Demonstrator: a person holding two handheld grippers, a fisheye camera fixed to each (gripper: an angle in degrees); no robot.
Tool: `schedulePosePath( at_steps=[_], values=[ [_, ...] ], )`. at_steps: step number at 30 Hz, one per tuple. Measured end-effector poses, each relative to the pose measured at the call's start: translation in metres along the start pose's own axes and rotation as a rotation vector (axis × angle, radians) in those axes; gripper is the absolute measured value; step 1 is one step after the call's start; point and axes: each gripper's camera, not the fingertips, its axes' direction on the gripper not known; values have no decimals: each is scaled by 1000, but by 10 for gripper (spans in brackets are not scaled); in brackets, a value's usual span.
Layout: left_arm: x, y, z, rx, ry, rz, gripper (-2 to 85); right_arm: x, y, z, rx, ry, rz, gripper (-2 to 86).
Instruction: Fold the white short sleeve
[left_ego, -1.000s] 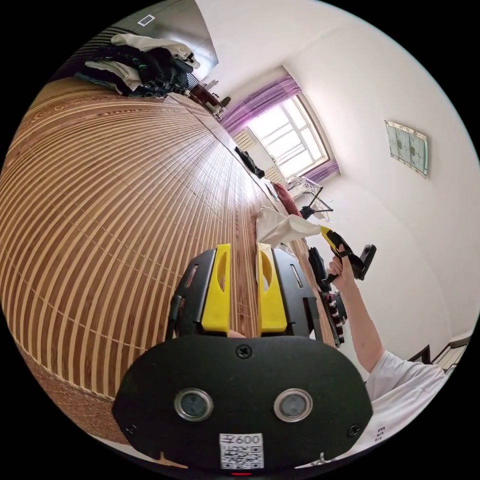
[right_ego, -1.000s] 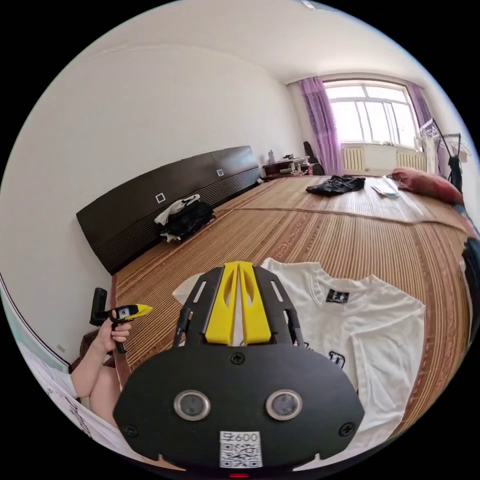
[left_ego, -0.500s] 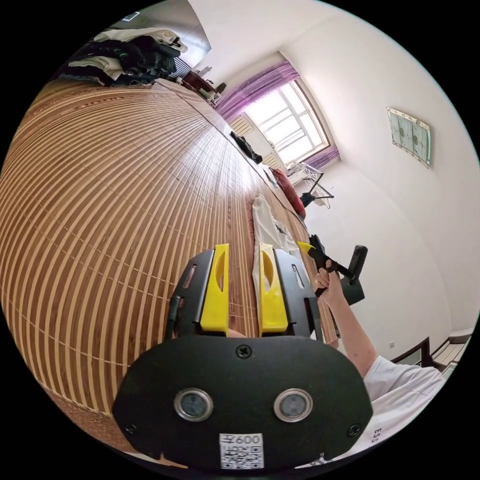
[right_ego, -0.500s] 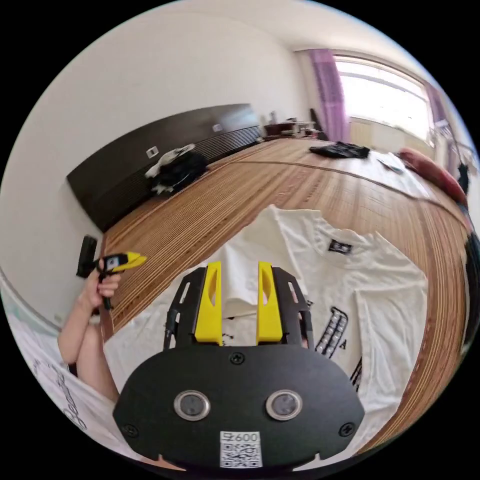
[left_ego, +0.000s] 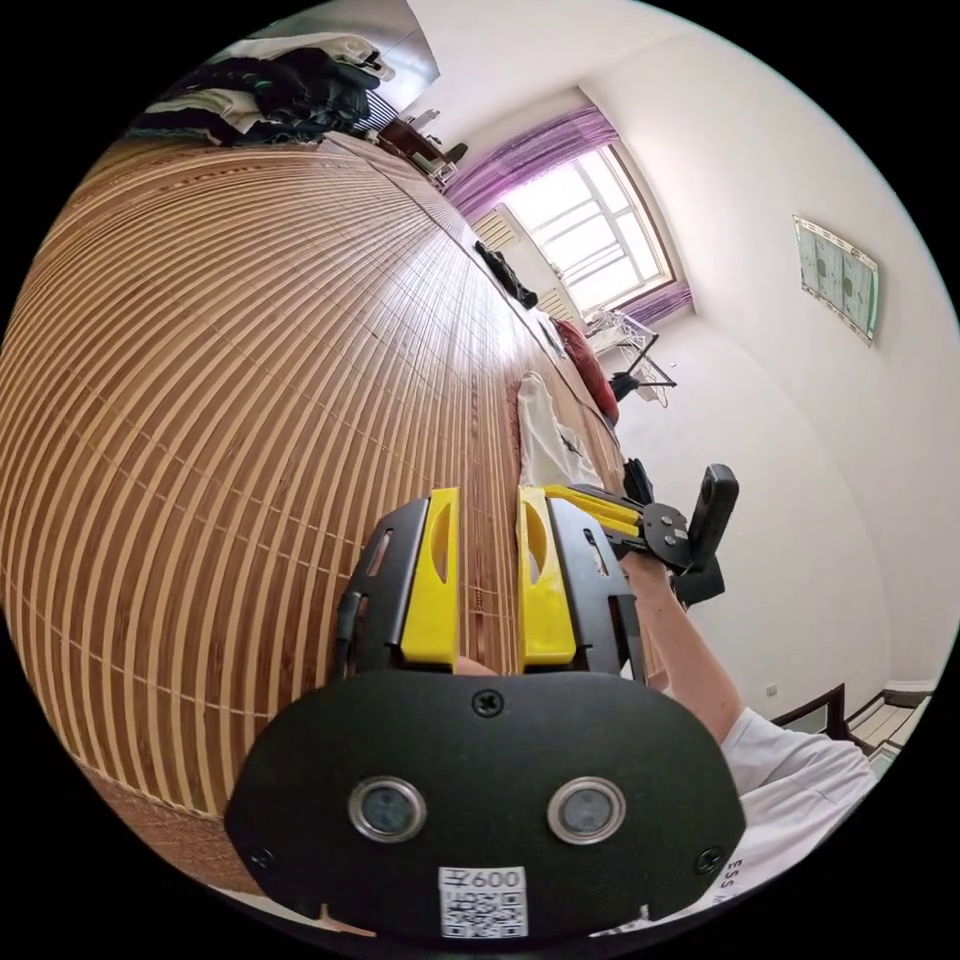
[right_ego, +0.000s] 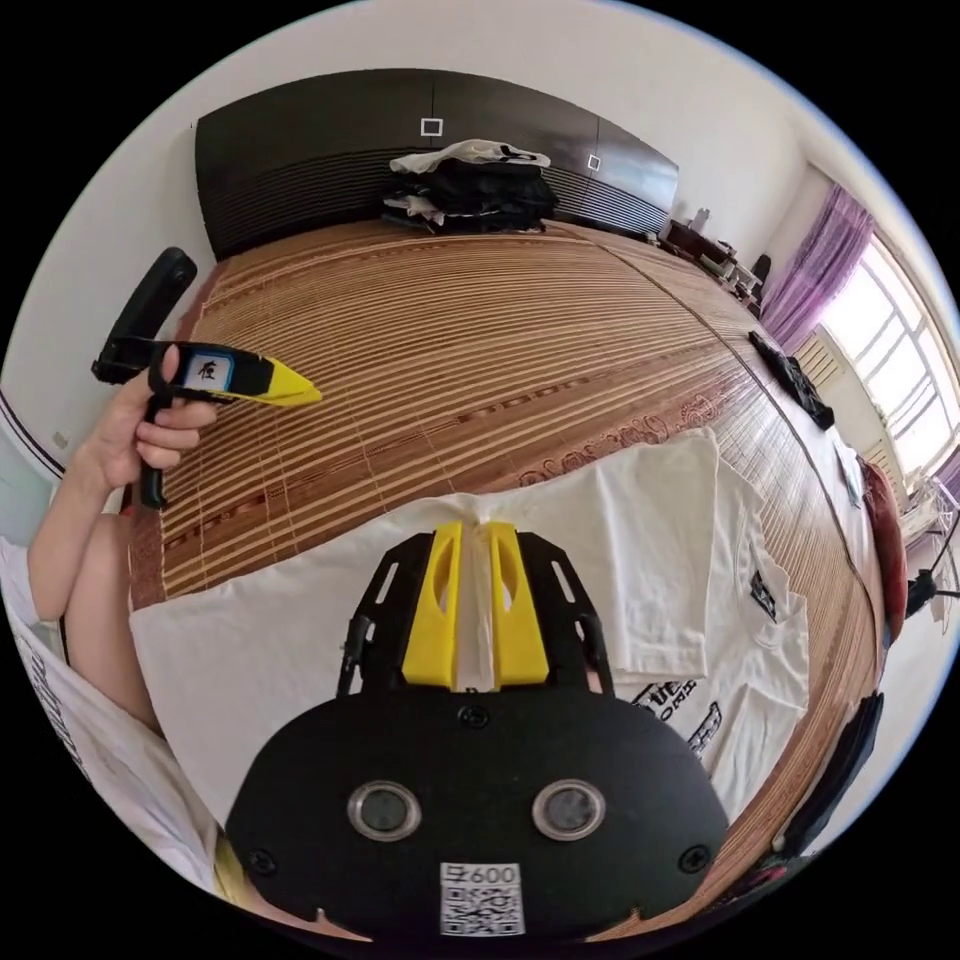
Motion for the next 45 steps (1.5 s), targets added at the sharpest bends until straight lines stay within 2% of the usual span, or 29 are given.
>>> schedulePosePath(
  at_steps=[5, 10, 14, 18, 19, 21, 22, 25, 29, 34, 37, 40, 43, 45],
  values=[
    [4, 0, -9, 53, 53, -39, 78, -10, -25, -8, 33, 56, -41, -8],
    [16, -5, -6, 9, 54, -42, 77, -15, -57, -5, 31, 84, -24, -8],
    [28, -10, -6, 0, 50, -42, 77, -3, -82, 24, -113, -15, 7, -6],
    [36, -16, -4, -27, 63, -57, 77, 26, -87, 19, -114, -118, 136, 6],
    [38, -17, -3, -34, 63, -58, 77, 36, -85, 9, -70, -206, 146, 17],
    [43, -19, -3, -44, 60, -60, 77, 53, -75, -13, 38, -330, 189, 99],
    [47, -20, -3, -49, 59, -57, 77, 64, -67, -25, 80, -361, 237, 94],
    [57, -23, -2, -66, 48, -45, 76, 94, -41, -49, 168, -276, 334, 79],
    [69, -26, 3, -109, 37, -41, 75, 163, 1, -41, 77, -106, 524, 102],
    [80, -33, 5, -144, 69, -53, 61, 213, 50, -28, 48, -79, 715, 103],
    [84, -36, 1, -124, 148, -88, 55, 212, 56, -12, 7, -113, 694, 71],
    [86, -37, 1, -137, 170, -106, 54, 200, 54, -17, 2, 3, 633, 9],
    [97, -40, 0, -164, 158, -96, 55, 194, 57, -30, 6, 210, 662, -5],
    [105, -42, -3, -172, 136, -77, 56, 185, 59, -42, 90, 180, 632, -7]
  ],
)
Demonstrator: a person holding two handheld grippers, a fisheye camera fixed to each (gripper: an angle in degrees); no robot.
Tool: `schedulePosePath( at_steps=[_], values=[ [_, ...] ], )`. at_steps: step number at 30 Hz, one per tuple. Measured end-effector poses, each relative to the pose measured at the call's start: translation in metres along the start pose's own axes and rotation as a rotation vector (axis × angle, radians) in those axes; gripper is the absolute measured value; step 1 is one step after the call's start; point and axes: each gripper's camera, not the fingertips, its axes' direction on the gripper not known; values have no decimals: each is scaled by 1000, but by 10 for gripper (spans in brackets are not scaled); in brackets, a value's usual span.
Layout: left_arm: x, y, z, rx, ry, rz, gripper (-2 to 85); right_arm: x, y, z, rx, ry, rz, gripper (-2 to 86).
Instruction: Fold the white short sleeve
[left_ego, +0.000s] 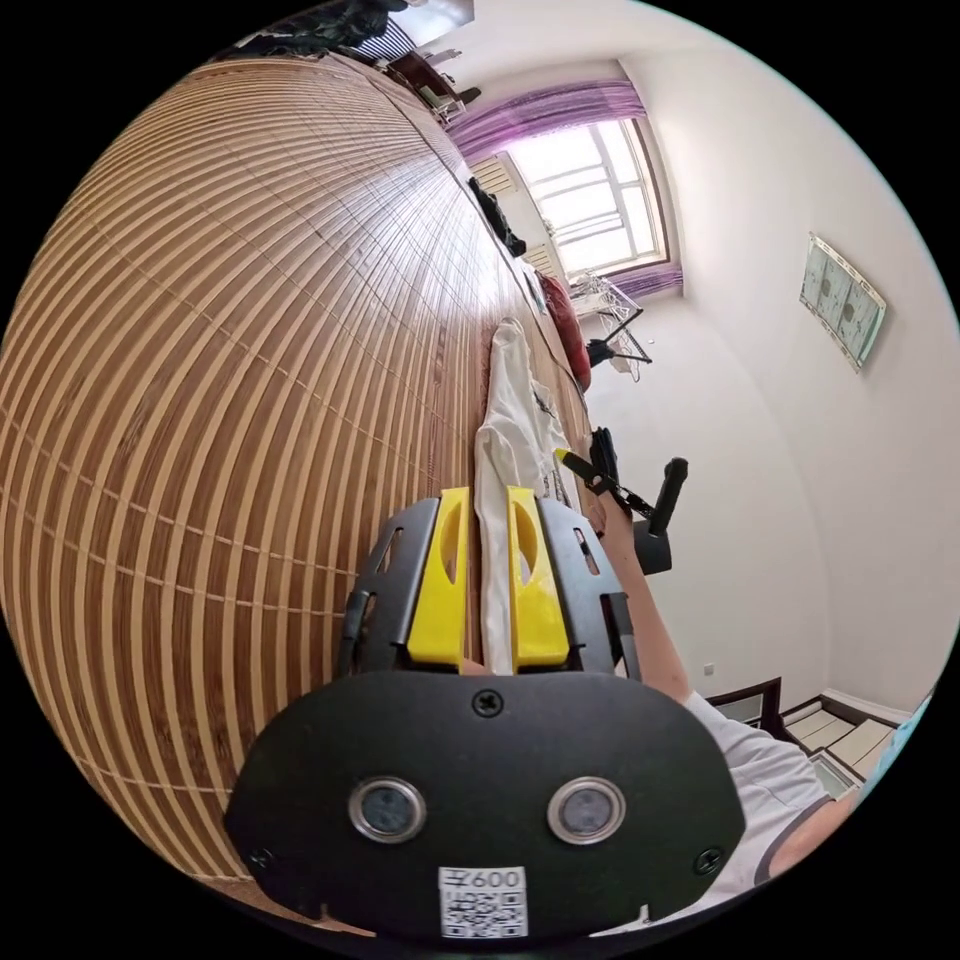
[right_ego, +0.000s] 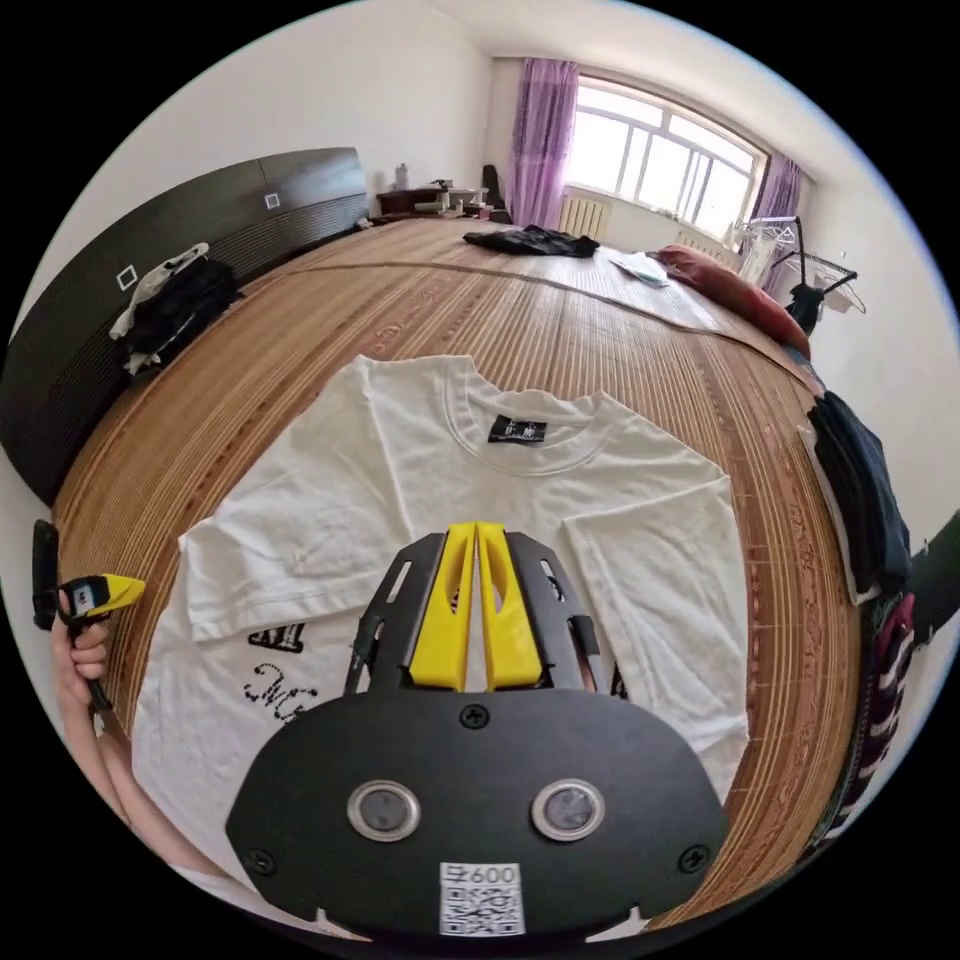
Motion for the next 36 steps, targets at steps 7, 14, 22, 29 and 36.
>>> schedulePosePath(
  at_steps=[7, 14, 22, 29, 36],
  values=[
    [34, -6, -10, -41, -41, 138, 48, -45, 12, 16, -119, -285, -203, -8],
    [4, -5, -45, 155, 223, 23, 9, -52, 42, 1, 35, -169, -325, -8],
    [86, -96, 38, -134, 51, 131, 3, -13, 32, -8, 34, -251, -274, -8],
    [113, -118, 61, -348, -116, 351, 4, 20, 19, -21, 36, -284, -256, -8],
    [88, -154, 59, -478, 183, 325, 1, 58, -5, -40, 11, -330, -244, -7]
  ],
)
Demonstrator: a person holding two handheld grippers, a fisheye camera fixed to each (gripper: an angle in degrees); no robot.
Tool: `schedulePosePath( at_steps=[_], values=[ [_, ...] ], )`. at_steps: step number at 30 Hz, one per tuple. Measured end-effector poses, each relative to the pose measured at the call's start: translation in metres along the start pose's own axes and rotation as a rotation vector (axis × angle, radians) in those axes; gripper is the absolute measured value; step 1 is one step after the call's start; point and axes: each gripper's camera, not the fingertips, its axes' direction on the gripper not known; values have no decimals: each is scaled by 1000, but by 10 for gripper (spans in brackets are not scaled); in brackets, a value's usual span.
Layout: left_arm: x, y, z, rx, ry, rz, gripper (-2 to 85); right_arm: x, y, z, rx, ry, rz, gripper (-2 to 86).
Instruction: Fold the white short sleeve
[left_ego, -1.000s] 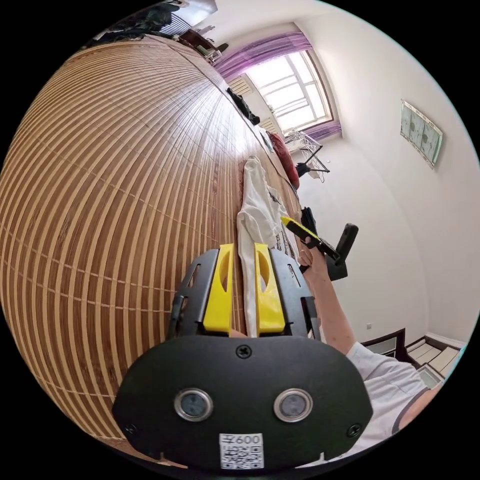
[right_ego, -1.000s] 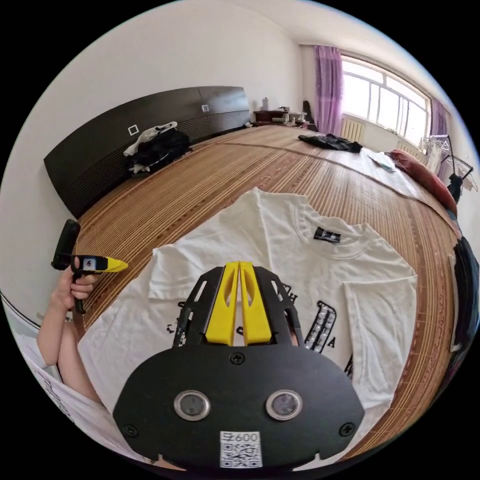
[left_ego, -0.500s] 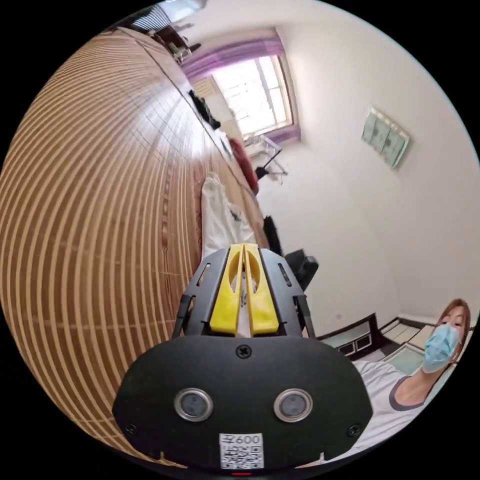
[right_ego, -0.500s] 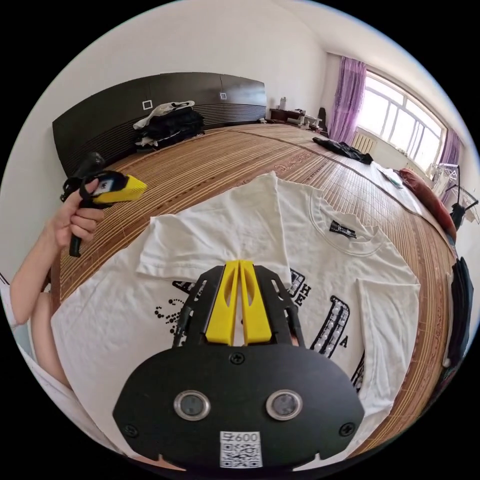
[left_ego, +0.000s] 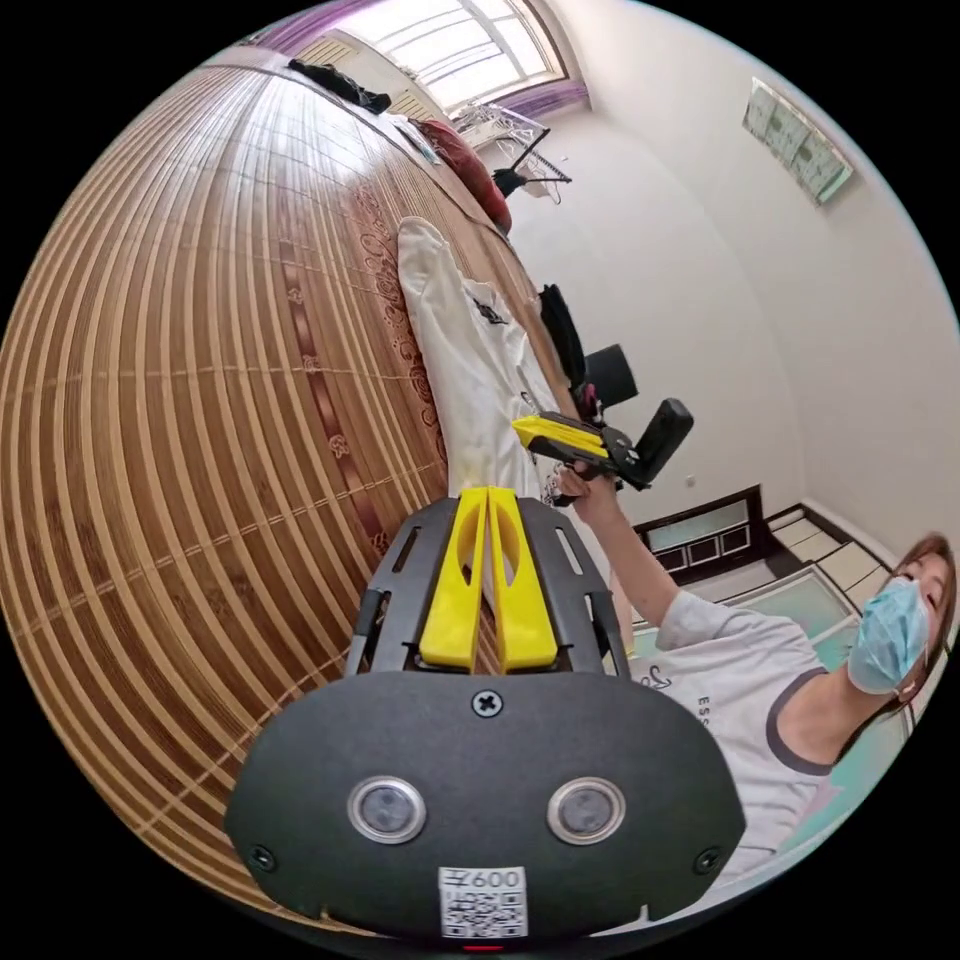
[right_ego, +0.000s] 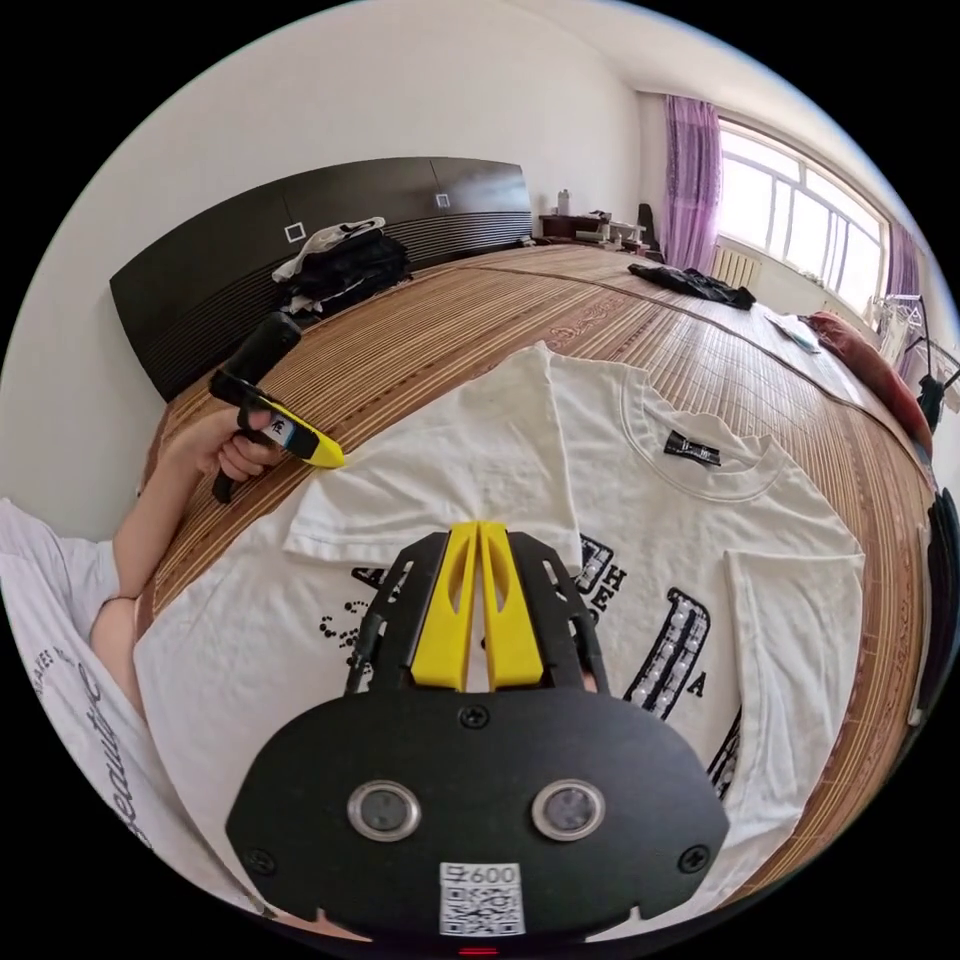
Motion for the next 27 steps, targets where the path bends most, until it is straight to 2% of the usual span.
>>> schedulePosePath(
  at_steps=[1, 3, 5, 6, 8, 13, 17, 19, 21, 23, 27],
  values=[
    [5, 1, -4, 4, -9, 10, 1, 14, -10, -11, -16, -46, -7, -5],
    [15, 2, -7, 10, -44, 25, 1, 39, -28, -36, 84, -93, 38, -2],
    [16, -1, -8, 7, -33, 18, 1, 76, -58, -61, 267, -209, 105, 25],
    [15, -2, -10, 10, -9, 7, 0, 87, -68, -62, 286, -235, 128, 42],
    [15, -1, -13, 23, 16, -4, 0, 144, -110, -41, 251, -330, 257, 107],
    [29, -1, -16, 26, -8, 10, 0, 233, -146, 14, 124, -596, 394, 111],
    [35, -2, -24, -18, 19, 15, -1, 222, -180, 18, 1, -453, 267, 100],
    [37, -1, -25, -12, 18, 9, -1, 223, -190, 20, -27, -466, 251, 75],
    [47, -4, -18, -51, -16, 23, -1, 224, -197, 12, 23, -489, 229, 11],
    [54, -4, -17, -55, -42, 31, -1, 227, -206, 3, 72, -511, 233, -2],
    [68, -4, -14, -67, -88, 45, -1, 224, -230, 2, 29, -508, 224, -7]
  ],
)
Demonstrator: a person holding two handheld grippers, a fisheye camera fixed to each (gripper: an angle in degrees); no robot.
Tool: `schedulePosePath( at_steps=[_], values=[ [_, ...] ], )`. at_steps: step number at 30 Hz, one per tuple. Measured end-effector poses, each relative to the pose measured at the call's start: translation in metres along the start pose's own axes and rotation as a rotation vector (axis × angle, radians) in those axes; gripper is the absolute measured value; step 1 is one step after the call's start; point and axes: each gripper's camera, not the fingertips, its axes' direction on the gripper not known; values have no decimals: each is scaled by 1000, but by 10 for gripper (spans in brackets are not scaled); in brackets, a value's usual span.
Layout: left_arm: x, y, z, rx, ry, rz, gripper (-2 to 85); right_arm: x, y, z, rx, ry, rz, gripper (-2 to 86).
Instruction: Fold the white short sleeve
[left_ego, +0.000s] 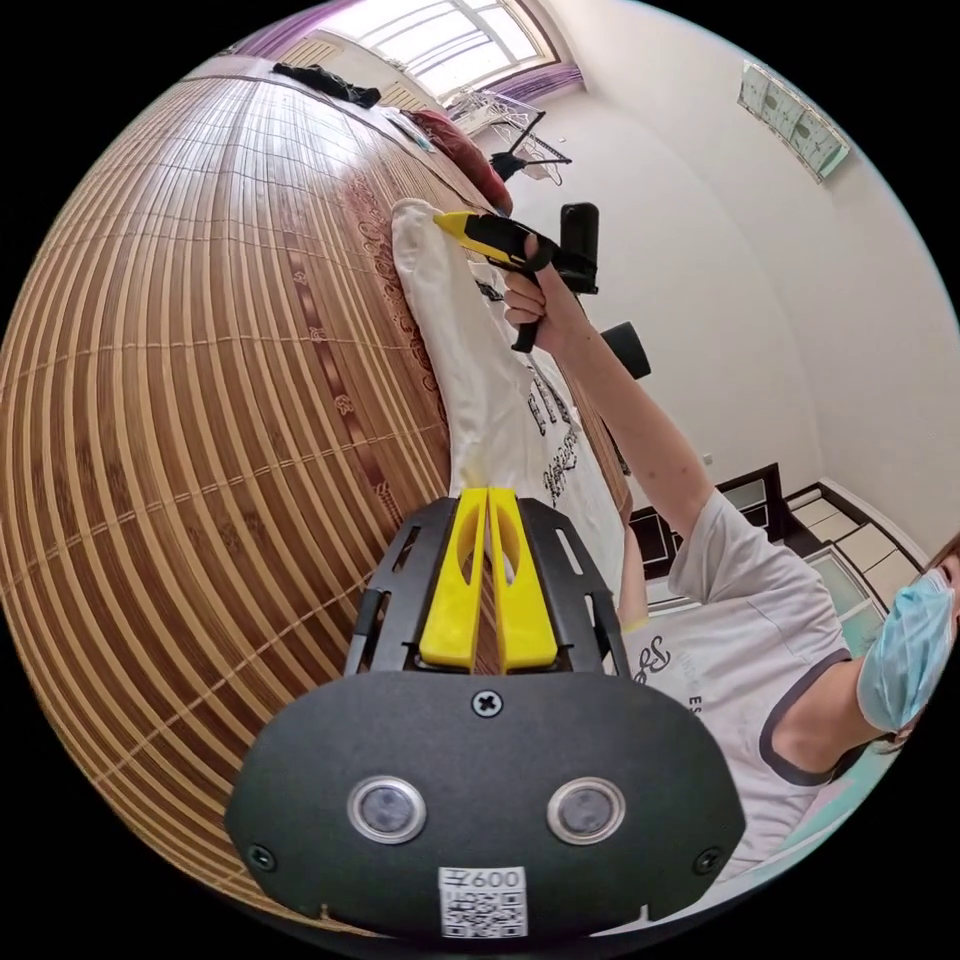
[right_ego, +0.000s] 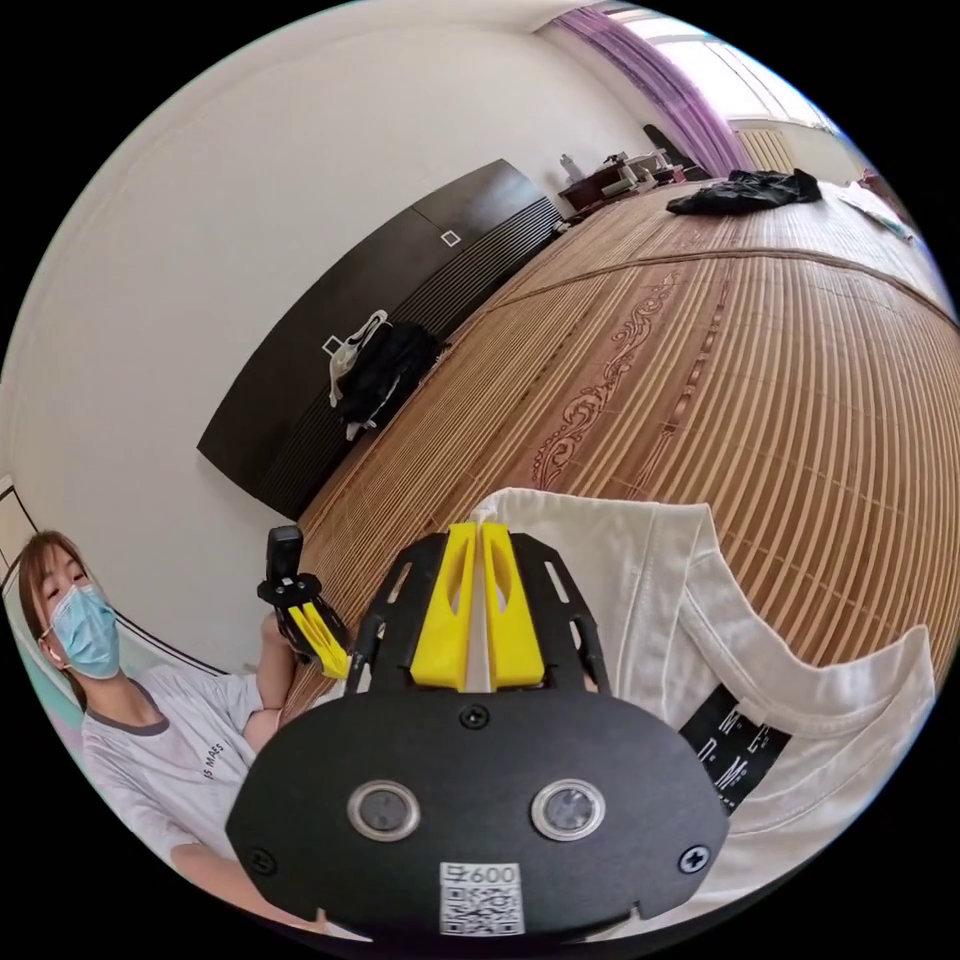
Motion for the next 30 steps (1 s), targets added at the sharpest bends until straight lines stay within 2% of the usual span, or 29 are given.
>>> schedulePosePath(
  at_steps=[6, 10, 14, 15, 17, 18, 21, 23, 24, 25, 27, 30],
  values=[
    [14, -1, 3, -5, -23, 9, 0, -26, -49, 27, -89, 32, -27, -8],
    [21, -1, 6, -10, -35, 16, -1, -59, -79, 62, -248, 215, -121, -9],
    [28, -2, 8, -15, -44, 24, -1, -85, -108, 56, -312, 290, -121, -9],
    [29, -2, 8, -15, -44, 24, -1, -88, -111, 54, -316, 309, -115, -9],
    [31, -2, 9, -16, -44, 24, -1, -102, -119, 26, -159, 529, -48, -8],
    [33, -2, 10, -17, -45, 24, -1, -107, -120, 18, -122, 557, -49, -8],
    [36, -3, 11, -17, -44, 23, 0, -129, -119, 11, -88, 453, -117, -9],
    [38, -3, 11, -17, -46, 25, 0, -137, -117, 43, -244, 244, -155, -9],
    [39, -3, 12, -18, -48, 25, 0, -140, -115, 54, -287, 210, -168, -9],
    [41, -3, 12, -17, -48, 26, 0, -143, -110, 74, -356, 210, -184, -9],
    [42, -2, 12, -15, -49, 25, 0, -141, -101, 97, -410, 367, -211, -9],
    [46, -2, 13, -15, -65, 28, -1, -128, -99, 93, -341, 361, -159, -8]
  ],
)
